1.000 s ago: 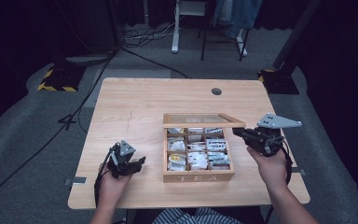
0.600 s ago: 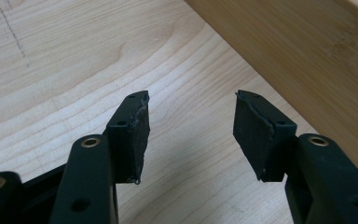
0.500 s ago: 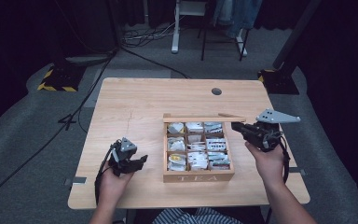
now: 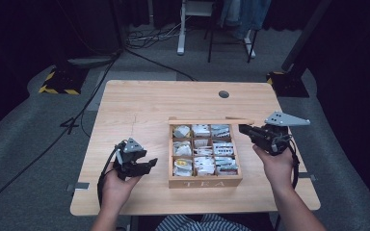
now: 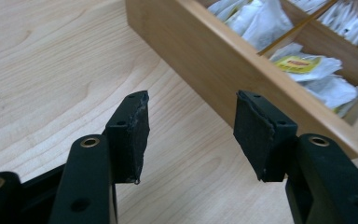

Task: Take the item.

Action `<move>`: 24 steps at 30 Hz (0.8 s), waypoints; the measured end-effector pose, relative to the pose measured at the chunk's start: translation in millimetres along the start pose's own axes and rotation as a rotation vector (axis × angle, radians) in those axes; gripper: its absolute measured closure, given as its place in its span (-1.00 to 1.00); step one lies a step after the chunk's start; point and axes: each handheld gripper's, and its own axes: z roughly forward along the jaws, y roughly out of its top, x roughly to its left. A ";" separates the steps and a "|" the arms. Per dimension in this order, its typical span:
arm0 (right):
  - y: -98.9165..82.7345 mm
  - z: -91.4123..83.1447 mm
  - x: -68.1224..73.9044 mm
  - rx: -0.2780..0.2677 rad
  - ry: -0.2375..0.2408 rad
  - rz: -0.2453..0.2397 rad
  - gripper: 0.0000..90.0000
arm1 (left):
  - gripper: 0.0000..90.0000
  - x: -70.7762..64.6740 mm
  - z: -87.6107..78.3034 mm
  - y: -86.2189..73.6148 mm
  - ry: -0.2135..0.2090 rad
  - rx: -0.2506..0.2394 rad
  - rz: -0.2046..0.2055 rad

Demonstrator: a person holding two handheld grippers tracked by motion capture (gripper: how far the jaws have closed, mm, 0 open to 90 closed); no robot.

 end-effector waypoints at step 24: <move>-1.7 3.2 -1.6 0.014 0.011 0.002 1.00 | 0.04 -70.4 -8.7 54.4 -0.170 -0.051 0.169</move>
